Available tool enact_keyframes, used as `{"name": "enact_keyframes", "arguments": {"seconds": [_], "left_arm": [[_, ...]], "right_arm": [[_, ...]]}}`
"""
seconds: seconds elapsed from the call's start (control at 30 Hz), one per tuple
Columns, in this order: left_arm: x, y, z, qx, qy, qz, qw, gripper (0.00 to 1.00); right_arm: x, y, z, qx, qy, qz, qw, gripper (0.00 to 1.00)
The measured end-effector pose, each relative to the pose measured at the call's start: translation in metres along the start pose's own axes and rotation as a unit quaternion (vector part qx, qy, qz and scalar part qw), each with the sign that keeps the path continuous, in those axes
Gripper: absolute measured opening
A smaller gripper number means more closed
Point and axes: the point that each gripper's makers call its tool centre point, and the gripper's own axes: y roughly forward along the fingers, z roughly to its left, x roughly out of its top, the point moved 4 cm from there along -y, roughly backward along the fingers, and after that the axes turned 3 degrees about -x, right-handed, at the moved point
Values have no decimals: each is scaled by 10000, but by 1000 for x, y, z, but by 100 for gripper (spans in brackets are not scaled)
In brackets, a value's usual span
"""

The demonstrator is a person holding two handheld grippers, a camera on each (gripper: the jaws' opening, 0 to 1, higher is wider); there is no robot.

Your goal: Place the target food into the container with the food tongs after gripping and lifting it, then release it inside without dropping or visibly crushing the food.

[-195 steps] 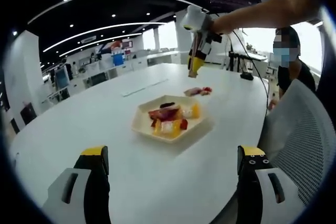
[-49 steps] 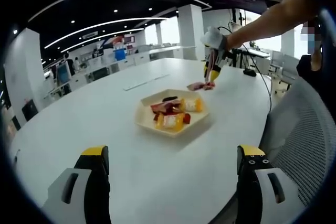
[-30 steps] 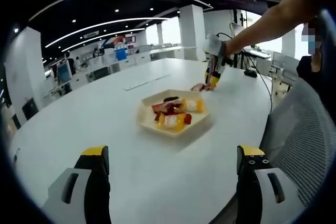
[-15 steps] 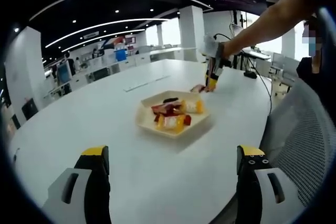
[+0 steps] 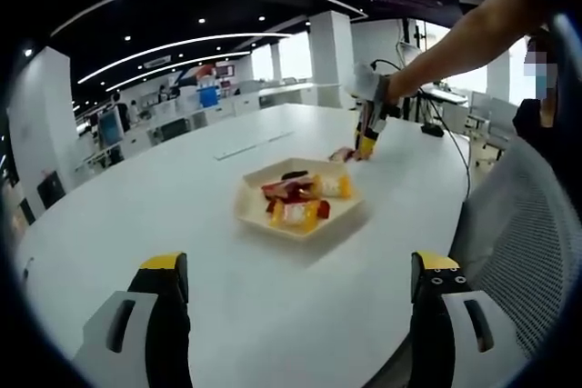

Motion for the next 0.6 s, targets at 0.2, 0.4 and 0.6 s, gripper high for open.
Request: {"name": "enact_keyframes", "arguments": {"seconds": [0.2, 0.4, 0.6], "left_arm": [[0, 0, -1, -23, 17, -1, 10000, 99], [0, 0, 0, 0, 4, -4, 10000, 99], [1, -2, 2, 66, 13, -30, 10000, 99]], "right_arm": [[0, -1, 0, -61, 43, -44, 10000, 17], [1, -2, -6, -20, 594, -161, 9981, 18], [-2, -7, 0, 189, 187, 114, 9996, 19]]}}
